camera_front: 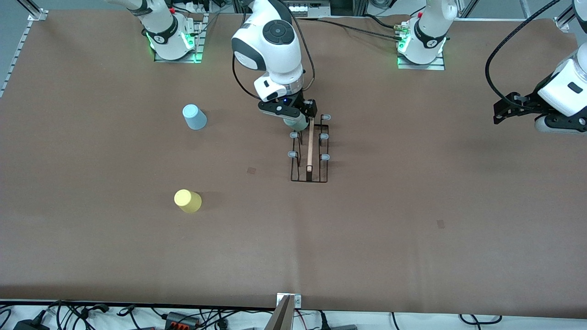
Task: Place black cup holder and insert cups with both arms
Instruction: 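Carry the teal cup with the right gripper onto a rack peg, then open the right gripper and release the teal cup on the rack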
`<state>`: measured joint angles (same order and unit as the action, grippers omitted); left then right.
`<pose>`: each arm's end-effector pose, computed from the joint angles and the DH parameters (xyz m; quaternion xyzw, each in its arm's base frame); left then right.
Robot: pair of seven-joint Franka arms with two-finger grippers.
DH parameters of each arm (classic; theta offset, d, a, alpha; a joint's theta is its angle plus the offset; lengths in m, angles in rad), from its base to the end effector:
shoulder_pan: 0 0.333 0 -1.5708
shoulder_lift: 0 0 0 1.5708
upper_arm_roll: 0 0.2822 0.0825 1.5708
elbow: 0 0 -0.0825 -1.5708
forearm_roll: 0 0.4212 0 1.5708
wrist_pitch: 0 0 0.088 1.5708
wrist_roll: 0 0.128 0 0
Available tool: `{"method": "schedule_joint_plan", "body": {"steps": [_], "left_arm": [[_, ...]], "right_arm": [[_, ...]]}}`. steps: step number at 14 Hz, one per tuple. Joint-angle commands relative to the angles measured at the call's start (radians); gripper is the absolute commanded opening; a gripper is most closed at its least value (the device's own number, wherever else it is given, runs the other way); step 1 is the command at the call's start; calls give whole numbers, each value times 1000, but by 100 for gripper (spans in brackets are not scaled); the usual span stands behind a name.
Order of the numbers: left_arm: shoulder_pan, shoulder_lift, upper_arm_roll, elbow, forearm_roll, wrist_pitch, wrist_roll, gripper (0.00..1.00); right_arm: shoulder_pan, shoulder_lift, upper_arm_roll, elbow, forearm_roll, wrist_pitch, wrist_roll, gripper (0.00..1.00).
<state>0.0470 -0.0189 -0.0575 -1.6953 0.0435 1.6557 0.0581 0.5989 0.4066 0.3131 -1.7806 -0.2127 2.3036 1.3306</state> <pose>0.5901 -0.0012 0.5247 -0.9990 0.0363 0.0109 0.0219 0.4315 0.5288 0.2787 -0.9845 0.1586 -0.0518 0.0530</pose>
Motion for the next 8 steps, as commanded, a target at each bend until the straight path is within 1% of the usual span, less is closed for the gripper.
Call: {"method": "schedule_joint_plan", "body": {"steps": [1, 3, 5, 6, 8], "left_arm": [[-1, 8, -2, 25, -24, -14, 16, 100], [1, 8, -2, 25, -24, -14, 16, 100], [1, 8, -2, 25, -24, -14, 16, 100], [1, 8, -2, 28, -24, -16, 16, 100], [1, 8, -2, 28, -24, -16, 16, 100]], "right_arm": [[-62, -47, -38, 27, -10, -87, -174, 100], [-173, -68, -46, 24, -10, -151, -424, 100], [-296, -66, -58, 20, -10, -188, -668, 100], [-354, -57, -69, 20, -11, -187, -776, 100], [-448, -19, -89, 20, -11, -153, -926, 100]]}}
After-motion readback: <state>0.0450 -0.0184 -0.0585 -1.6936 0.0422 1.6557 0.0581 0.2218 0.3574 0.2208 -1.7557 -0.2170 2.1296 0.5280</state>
